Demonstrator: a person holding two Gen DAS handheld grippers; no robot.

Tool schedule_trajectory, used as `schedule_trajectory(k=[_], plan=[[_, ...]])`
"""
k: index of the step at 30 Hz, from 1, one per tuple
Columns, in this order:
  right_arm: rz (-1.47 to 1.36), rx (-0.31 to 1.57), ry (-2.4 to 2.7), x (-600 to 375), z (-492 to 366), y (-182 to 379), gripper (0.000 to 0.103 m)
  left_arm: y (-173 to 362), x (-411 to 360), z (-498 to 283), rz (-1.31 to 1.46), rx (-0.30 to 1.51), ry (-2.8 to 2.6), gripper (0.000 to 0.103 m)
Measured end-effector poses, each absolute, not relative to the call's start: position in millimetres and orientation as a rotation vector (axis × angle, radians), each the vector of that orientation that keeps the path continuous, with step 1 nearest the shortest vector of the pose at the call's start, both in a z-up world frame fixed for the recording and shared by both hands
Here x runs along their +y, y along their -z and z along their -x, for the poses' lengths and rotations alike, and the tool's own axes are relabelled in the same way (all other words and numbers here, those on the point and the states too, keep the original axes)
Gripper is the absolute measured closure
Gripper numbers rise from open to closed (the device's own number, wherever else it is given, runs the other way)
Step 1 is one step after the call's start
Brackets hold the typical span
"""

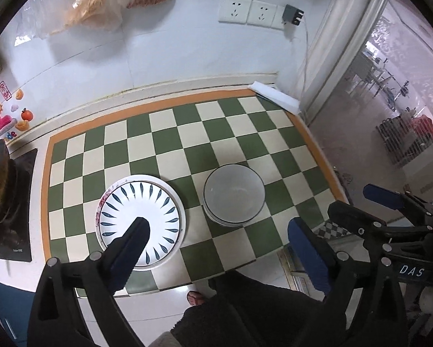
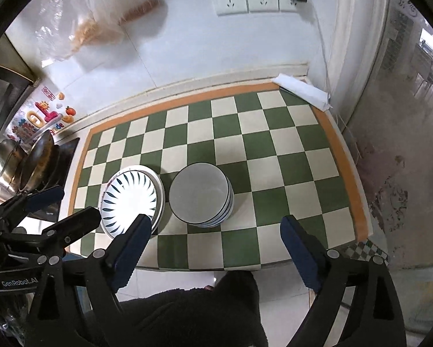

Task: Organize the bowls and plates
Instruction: 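Open both grippers and move them to the bowl stack, then grasp the rim of the bowl stack with both grippers and lift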

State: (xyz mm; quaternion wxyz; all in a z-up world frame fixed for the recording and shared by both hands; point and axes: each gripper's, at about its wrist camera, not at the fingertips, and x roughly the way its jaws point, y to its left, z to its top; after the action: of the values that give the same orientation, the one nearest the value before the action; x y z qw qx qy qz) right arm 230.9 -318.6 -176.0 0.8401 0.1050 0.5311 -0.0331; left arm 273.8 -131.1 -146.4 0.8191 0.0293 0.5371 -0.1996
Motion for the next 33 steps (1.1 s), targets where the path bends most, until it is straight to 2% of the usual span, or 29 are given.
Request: schedule_trajectory(k=[8, 11, 17, 26, 28, 30, 33], plan=[[-0.332, 1.105, 0.037, -338.1, -234.8, 189.7, 0.008, 165.4, -136.4, -304.8, -0.003, 1.186, 0.453, 0.005], [-0.463, 1.139, -0.001, -355.7, -251.5, 228.5, 0.008, 190.7, -137.3, -332.5, 0.036, 1.240, 0.439, 0.005], [-0.629, 1.231, -0.030, -374.7, -289.1, 327.8, 0.008, 277.4, -153.0, -396.6, 0.036, 1.438, 0.416, 0.006], [-0.893, 1.352, -0.108, -385.0, -318.7, 439.7, 0.008, 371.4, -180.7, -432.5, 0.046, 1.657, 0.503, 0.010], [-0.908, 1.370, -0.106, -385.5, -321.2, 450.4, 0.010, 383.5, -186.2, -433.5, 0.049, 1.690, 0.527, 0.017], [-0.923, 1.375, -0.122, -385.3, -324.2, 458.3, 0.016, 393.1, -191.7, -433.2, 0.044, 1.708, 0.551, 0.028], [-0.928, 1.401, -0.138, -382.2, -329.7, 470.1, 0.030, 407.1, -198.4, -431.9, 0.049, 1.739, 0.586, 0.043]])
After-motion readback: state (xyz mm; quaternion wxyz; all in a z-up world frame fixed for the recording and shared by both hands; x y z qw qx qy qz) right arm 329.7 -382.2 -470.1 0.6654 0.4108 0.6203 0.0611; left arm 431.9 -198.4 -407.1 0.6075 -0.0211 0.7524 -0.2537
